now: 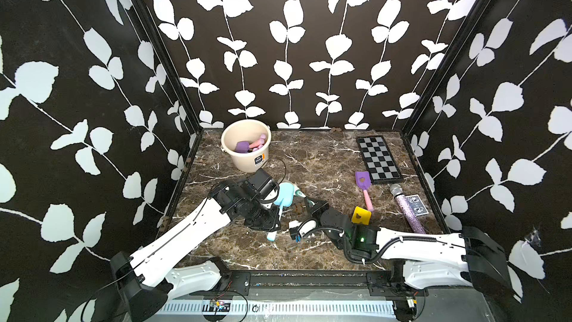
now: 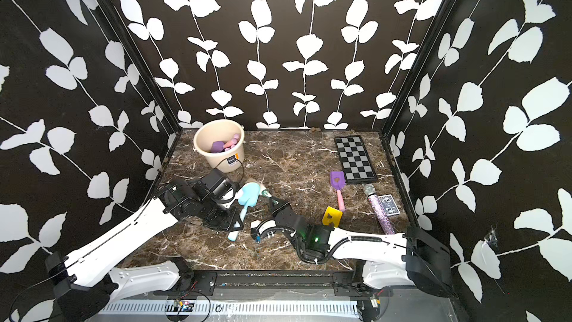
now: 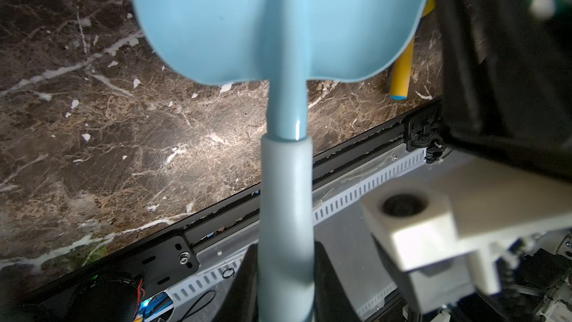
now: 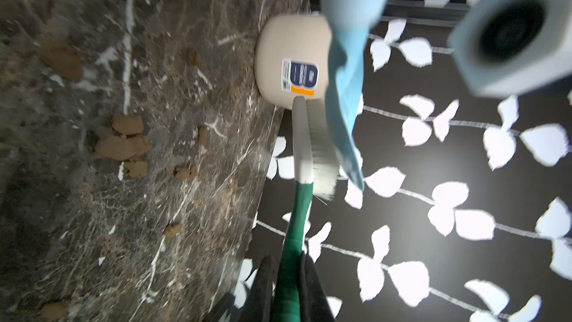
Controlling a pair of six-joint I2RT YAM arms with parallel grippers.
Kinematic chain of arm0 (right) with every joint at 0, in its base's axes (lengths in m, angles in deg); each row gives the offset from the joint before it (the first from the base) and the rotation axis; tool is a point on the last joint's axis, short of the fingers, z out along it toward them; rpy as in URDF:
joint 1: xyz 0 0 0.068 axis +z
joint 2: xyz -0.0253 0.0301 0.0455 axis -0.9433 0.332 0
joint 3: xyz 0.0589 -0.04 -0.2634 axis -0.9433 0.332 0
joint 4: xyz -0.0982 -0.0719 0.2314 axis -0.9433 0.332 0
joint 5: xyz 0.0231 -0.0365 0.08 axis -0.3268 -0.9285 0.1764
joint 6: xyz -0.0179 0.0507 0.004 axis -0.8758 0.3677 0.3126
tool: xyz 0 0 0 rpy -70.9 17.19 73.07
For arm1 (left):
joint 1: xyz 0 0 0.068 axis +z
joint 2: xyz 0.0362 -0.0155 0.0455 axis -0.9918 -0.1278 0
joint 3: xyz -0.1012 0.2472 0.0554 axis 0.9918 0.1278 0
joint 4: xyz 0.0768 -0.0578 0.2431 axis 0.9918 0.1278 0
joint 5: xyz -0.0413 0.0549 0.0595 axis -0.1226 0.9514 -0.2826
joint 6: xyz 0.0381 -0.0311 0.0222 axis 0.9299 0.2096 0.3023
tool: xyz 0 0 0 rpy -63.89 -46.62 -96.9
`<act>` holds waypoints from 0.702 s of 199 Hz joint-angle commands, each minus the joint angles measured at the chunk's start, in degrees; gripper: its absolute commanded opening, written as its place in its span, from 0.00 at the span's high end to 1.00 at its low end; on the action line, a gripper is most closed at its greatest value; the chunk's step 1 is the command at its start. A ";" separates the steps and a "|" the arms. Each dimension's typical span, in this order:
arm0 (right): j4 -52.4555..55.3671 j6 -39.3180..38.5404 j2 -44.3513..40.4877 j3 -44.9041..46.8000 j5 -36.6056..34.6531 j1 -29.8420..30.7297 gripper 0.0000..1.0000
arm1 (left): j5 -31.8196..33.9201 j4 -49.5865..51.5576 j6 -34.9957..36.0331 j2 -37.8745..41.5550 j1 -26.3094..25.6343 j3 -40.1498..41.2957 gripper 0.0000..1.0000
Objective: Brush the soil off the hand trowel and place it into the bucket
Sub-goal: Brush off the soil from the hand trowel.
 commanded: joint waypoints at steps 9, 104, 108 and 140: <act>6.73 20.66 -3.85 -3.80 -2.67 -3.93 1.00 | 2.85 -0.40 2.72 1.65 0.38 -0.14 1.00; 32.77 73.82 -9.75 -18.37 44.36 -13.61 1.00 | 11.69 -1.98 10.28 -0.40 1.51 -2.00 1.00; 32.53 75.96 -9.70 -18.63 46.28 -14.42 1.00 | 11.95 -1.81 10.52 -0.67 1.60 -2.13 1.00; 29.36 88.45 -8.71 -19.72 59.34 -18.18 1.00 | 12.83 -1.43 11.65 -1.38 2.29 -2.75 1.00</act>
